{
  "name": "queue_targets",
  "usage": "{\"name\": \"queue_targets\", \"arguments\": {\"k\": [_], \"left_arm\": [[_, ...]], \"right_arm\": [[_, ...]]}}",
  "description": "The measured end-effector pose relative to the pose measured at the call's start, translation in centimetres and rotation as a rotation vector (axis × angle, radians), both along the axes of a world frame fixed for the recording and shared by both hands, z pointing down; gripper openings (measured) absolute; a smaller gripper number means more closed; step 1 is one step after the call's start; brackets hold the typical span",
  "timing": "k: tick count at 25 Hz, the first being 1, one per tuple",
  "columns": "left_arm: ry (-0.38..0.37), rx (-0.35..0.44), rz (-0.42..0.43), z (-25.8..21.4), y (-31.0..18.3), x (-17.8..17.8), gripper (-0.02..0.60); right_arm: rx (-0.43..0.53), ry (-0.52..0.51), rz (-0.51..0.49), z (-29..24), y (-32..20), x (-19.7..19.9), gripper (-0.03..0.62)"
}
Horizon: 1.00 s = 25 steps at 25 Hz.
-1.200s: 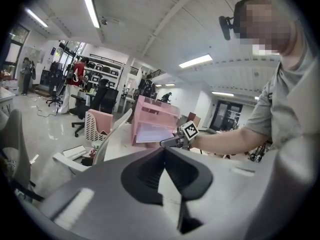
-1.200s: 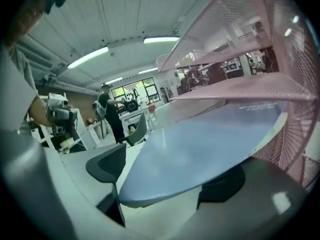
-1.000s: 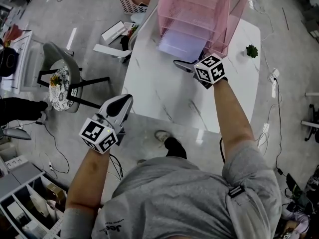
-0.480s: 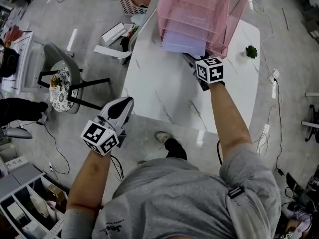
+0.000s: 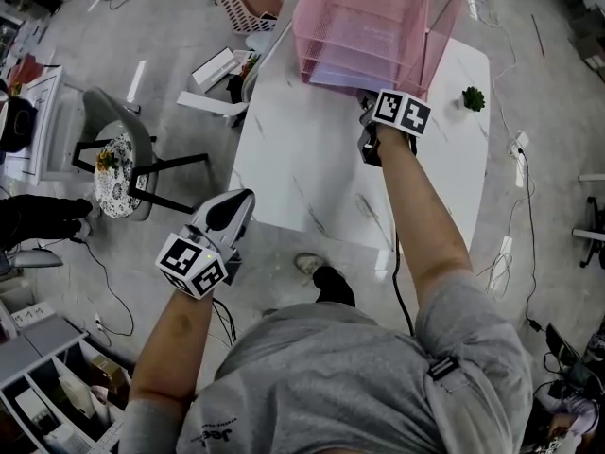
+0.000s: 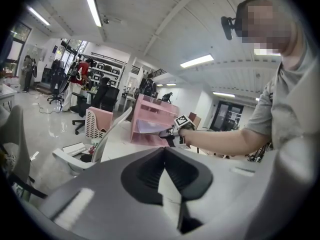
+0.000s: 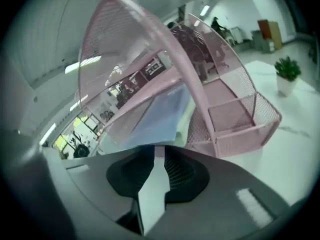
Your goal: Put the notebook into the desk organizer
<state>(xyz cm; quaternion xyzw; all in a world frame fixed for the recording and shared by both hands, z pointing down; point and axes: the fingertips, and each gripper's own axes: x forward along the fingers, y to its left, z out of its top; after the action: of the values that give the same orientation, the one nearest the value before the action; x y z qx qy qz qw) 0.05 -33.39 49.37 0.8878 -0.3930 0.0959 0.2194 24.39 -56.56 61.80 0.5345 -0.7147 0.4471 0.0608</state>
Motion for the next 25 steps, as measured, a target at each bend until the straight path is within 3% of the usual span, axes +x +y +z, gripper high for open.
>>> {"name": "queue_targets", "arguments": {"k": [5, 9, 15, 20, 25], "left_arm": [[0.007, -0.004, -0.008, -0.1, 0.1, -0.1, 0.058], [0.014, -0.01, -0.019, 0.0, 0.0, -0.3, 0.058], [0.021, 0.003, -0.033, -0.5, -0.1, -0.4, 0.058], [0.03, 0.028, -0.06, -1.4, -0.5, -1.2, 0.058], [0.047, 0.068, -0.124, -3.0, -0.5, -2.9, 0.058]], "right_arm": [[-0.14, -0.309, 0.148, 0.6, -0.5, 0.1, 0.053], [-0.218, -0.533, 0.134, 0.6, -0.4, -1.4, 0.055], [-0.14, -0.465, -0.039, -0.9, 1.8, -3.8, 0.057], [0.026, -0.409, -0.168, -4.1, 3.0, -5.6, 0.057], [0.217, -0.379, -0.361, -9.7, 4.7, -9.5, 0.052]]}}
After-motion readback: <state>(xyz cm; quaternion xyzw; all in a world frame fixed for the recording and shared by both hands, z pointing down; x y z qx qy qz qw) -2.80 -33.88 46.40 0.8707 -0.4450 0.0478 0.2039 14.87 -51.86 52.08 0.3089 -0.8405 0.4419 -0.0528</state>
